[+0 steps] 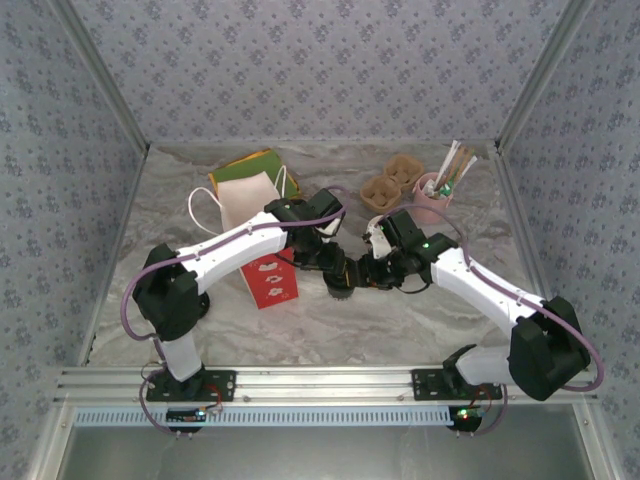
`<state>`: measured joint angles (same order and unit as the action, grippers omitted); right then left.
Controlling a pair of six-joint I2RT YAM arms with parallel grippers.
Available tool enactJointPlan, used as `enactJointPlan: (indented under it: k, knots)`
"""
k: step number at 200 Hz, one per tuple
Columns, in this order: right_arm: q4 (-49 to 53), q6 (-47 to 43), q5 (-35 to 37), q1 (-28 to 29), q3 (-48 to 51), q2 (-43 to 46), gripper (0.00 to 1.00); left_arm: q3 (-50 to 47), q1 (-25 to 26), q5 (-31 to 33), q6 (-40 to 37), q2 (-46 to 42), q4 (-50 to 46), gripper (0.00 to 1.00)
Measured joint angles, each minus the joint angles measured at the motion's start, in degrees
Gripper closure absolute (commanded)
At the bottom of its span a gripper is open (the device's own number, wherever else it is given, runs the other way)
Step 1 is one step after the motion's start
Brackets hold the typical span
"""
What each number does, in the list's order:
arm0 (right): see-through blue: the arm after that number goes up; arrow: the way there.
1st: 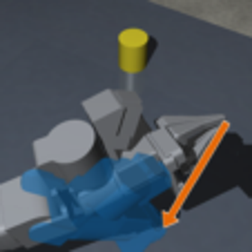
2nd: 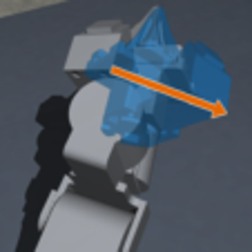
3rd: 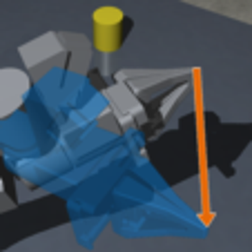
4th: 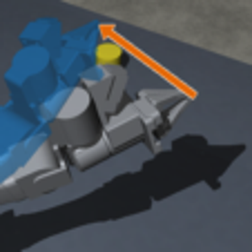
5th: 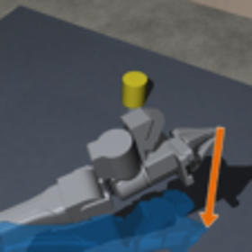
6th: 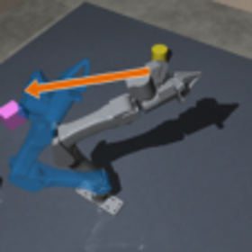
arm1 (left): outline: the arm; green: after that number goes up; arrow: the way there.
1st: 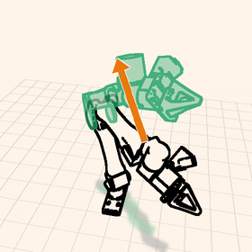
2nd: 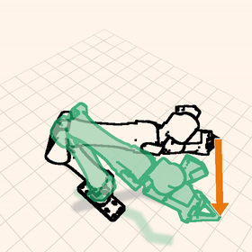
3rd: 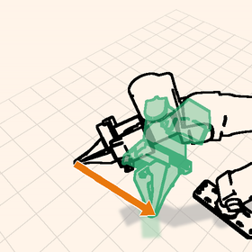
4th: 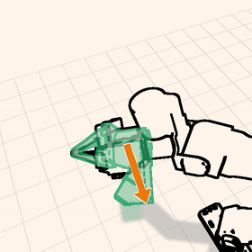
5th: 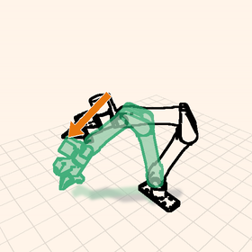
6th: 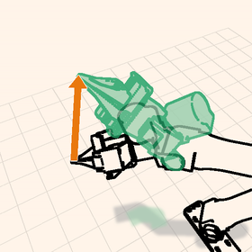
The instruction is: Pack the takeout coffee
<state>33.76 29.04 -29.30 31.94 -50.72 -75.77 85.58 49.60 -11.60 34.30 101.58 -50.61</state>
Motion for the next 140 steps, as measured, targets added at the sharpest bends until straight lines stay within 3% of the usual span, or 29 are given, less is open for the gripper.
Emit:
enactJointPlan:
  k: [61,140]
  knots:
    - [5.1,-0.4,0.7,-1.5,-4.0,-0.8,0.52,2.0,0.1,0.3,-0.3,0.5,-2.4,0.56]
    - [4.9,-0.4,1.0,-3.5,-6.2,-3.7,0.54,7.8,0.2,0.4,-0.8,1.7,-5.4,0.55]
